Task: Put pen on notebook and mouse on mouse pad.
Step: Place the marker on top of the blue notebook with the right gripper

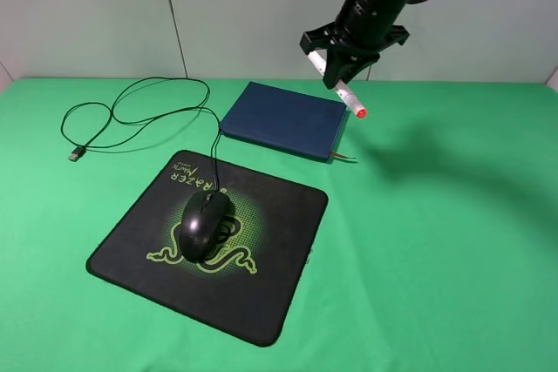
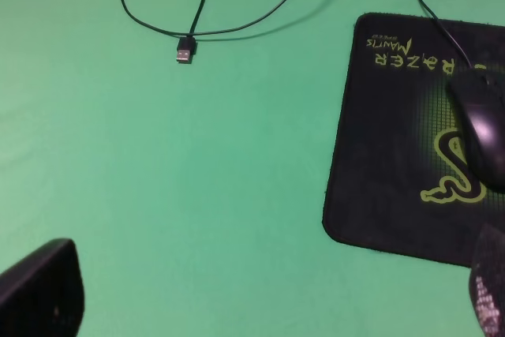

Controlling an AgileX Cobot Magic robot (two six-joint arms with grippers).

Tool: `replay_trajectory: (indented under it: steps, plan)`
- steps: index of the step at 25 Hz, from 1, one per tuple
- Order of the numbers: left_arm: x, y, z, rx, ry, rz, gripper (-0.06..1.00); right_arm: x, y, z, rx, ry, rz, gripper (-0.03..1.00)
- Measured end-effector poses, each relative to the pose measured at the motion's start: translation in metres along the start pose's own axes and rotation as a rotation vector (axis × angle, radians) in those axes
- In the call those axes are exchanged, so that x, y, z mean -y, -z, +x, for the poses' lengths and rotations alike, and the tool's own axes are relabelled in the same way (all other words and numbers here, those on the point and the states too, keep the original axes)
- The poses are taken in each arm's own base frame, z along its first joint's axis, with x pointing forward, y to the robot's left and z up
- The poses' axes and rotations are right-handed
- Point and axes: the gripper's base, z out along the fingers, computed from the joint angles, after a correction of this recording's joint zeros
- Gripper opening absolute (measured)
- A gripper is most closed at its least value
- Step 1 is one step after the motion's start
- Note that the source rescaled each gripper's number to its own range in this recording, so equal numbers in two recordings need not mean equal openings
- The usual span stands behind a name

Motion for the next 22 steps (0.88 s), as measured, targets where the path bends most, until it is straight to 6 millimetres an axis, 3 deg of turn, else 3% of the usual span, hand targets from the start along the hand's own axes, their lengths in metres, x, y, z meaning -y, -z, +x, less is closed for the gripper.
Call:
replay_trajectory:
  steps: [5, 11, 22]
  plan:
    - [0.000, 0.000, 0.000, 0.000, 0.000, 0.000, 0.96, -0.017, -0.023, -0.019, -0.020, 0.091, -0.012, 0.00]
    - [0.000, 0.000, 0.000, 0.000, 0.000, 0.000, 0.96, -0.036, -0.065, -0.032, -0.043, 0.183, -0.026, 0.00]
    - [0.000, 0.000, 0.000, 0.002, 0.000, 0.001, 0.96, -0.027, -0.118, -0.042, 0.007, 0.300, 0.025, 0.00]
